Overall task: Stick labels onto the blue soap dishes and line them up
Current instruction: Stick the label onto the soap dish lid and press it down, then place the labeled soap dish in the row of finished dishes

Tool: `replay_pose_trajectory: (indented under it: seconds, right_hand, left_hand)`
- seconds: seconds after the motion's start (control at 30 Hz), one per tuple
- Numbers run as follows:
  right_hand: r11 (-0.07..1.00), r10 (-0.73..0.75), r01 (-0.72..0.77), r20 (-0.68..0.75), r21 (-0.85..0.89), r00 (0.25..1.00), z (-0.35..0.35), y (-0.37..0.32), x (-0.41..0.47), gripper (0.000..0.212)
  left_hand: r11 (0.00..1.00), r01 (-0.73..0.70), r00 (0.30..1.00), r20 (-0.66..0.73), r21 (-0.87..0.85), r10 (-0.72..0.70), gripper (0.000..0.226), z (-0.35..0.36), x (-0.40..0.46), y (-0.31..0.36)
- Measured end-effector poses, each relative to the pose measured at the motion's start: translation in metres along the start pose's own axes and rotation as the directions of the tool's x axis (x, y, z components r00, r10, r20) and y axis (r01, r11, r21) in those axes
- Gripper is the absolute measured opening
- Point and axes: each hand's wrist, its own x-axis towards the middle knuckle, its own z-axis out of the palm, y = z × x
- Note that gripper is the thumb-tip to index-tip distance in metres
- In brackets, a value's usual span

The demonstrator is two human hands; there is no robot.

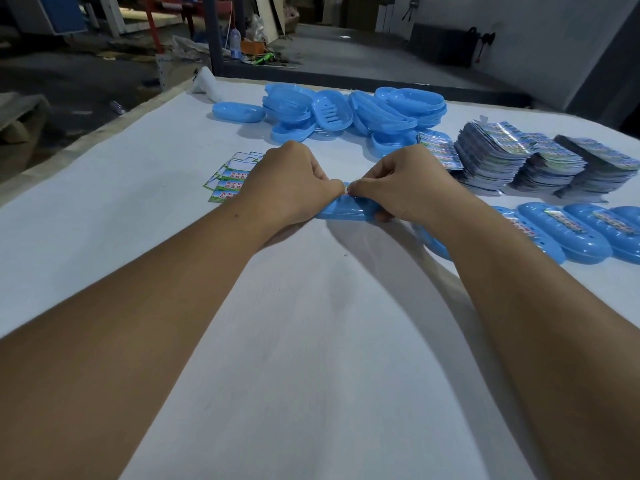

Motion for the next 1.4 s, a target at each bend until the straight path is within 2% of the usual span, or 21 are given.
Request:
replay_pose_trajectory:
  seconds: [0.27,0.5,0.7,0.9,1.17,1.3,1.37,1.4]
  right_hand:
    - [0.999,-0.006,0.005,-0.014,-0.032,1.0,0.002,-0.002,0.0,0.021]
    - [0.979,-0.082,0.061,-0.102,-0.193,0.991,0.005,-0.005,-0.003,0.027]
    - [0.949,-0.109,0.062,-0.139,-0.309,0.984,0.005,-0.01,-0.004,0.029]
    - [0.928,-0.098,0.041,-0.138,-0.371,0.985,0.004,-0.014,-0.003,0.031]
    - [0.95,-0.072,0.026,-0.14,-0.311,0.988,0.003,-0.003,0.0,0.046]
    - [0.971,-0.079,0.036,-0.172,-0.238,0.982,-0.003,0.002,0.0,0.05]
    - [0.965,-0.151,0.099,-0.208,-0.242,0.966,-0.006,0.003,0.001,0.043]
    - [0.962,-0.187,0.142,-0.182,-0.232,0.965,-0.006,0.003,0.001,0.033]
  left_hand:
    - [0.998,-0.002,1.0,0.0,0.057,0.002,0.033,-0.001,-0.002,0.004]
    - [0.958,-0.06,0.995,-0.055,0.28,0.078,0.029,-0.002,-0.003,0.014]
    - [0.887,-0.131,0.972,-0.121,0.442,0.203,0.034,0.002,-0.003,0.016]
    - [0.889,-0.1,0.982,-0.102,0.447,0.162,0.038,0.002,0.001,0.012]
    - [0.891,-0.079,0.984,-0.105,0.448,0.141,0.042,0.002,-0.001,0.006]
    - [0.929,-0.051,0.978,-0.168,0.365,0.12,0.043,-0.006,-0.003,0.001]
    - [0.943,-0.035,0.975,-0.195,0.331,0.104,0.042,-0.01,-0.002,-0.003]
    - [0.946,-0.033,0.973,-0.207,0.323,0.104,0.042,-0.012,-0.002,-0.004]
